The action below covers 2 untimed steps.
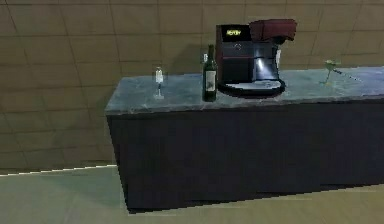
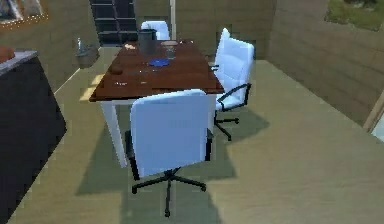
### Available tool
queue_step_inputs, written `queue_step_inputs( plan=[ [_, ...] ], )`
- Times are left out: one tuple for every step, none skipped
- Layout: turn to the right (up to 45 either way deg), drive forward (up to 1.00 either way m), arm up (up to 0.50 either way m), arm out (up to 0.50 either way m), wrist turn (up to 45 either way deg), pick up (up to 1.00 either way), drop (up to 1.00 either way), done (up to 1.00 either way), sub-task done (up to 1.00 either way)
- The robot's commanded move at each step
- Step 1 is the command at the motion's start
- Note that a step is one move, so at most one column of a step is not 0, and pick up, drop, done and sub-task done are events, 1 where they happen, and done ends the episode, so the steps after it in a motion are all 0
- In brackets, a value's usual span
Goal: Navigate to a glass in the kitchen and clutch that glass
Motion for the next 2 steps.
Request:
queue_step_inputs(
  plan=[
    [30.0,0.00,0.00,0.00,0.0,0.00,0.00,0.00,0.00],
    [0.0,0.70,0.00,0.00,0.0,0.00,0.00,0.00,0.00]
  ],
)
